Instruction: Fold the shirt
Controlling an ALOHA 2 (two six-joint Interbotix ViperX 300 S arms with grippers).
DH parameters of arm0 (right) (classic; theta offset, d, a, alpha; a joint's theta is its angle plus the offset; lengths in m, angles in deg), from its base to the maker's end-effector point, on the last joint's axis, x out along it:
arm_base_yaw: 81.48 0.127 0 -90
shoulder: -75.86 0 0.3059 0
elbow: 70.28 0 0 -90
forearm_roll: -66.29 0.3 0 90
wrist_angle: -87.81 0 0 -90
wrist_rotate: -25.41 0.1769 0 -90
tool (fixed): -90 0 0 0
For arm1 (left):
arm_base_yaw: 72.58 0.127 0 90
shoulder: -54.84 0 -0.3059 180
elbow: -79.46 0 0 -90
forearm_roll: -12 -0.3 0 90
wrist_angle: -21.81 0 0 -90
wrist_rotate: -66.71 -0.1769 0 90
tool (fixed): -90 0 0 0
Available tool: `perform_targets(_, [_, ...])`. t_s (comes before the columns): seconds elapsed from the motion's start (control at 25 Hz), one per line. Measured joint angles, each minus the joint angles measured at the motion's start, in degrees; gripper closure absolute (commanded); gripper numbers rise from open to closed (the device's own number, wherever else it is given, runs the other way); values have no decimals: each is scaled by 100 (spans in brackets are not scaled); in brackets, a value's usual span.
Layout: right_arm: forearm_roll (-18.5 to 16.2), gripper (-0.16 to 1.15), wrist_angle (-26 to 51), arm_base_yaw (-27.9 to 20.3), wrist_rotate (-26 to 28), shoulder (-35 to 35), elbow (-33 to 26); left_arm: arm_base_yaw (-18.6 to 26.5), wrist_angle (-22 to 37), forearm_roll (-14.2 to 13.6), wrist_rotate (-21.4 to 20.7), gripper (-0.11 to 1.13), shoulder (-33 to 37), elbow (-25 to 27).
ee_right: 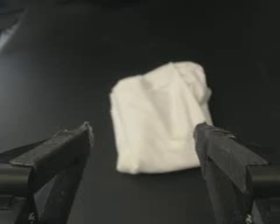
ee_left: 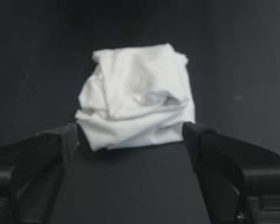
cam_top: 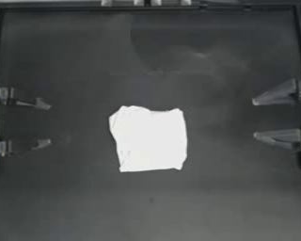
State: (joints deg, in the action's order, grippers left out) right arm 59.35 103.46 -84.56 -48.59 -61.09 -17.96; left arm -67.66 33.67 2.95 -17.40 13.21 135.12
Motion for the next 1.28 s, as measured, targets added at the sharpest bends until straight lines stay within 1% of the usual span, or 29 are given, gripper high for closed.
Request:
perform_targets(0.4, [9, 0, 97, -176, 0, -738, 360, 0, 18, 0, 9, 1, 501, 193])
perform_targets(0.68, [26, 0, 97, -220, 0, -1028, 510, 53, 18, 0, 35, 1, 853, 387])
perform_targets(0.96, [53, 0, 97, -220, 0, -1336, 633, 88, 167, 53, 53, 1, 1415, 562])
perform_targets(1.28, [211, 0, 97, -308, 0, -1969, 905, 185, 246, 141, 53, 1, 2101, 835])
